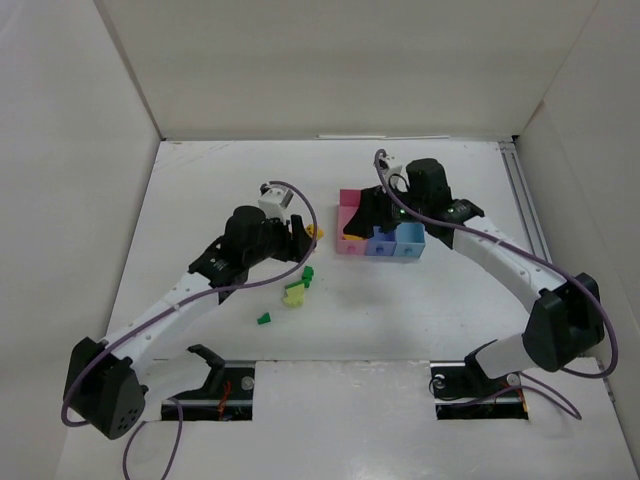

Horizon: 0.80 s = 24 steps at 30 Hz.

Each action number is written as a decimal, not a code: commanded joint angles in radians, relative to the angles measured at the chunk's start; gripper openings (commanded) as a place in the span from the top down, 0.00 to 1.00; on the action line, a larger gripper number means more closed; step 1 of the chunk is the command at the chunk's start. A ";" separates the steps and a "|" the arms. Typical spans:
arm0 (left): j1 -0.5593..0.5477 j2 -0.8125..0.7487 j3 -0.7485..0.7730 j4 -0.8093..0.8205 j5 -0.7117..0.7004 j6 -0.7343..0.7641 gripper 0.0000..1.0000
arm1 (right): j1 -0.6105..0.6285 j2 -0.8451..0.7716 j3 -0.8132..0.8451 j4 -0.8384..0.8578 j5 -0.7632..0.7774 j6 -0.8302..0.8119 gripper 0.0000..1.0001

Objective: Sort the legos into containers by color

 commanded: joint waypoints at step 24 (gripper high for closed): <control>-0.076 -0.074 0.009 0.105 0.195 0.214 0.63 | 0.087 0.089 0.104 0.125 -0.266 0.219 0.37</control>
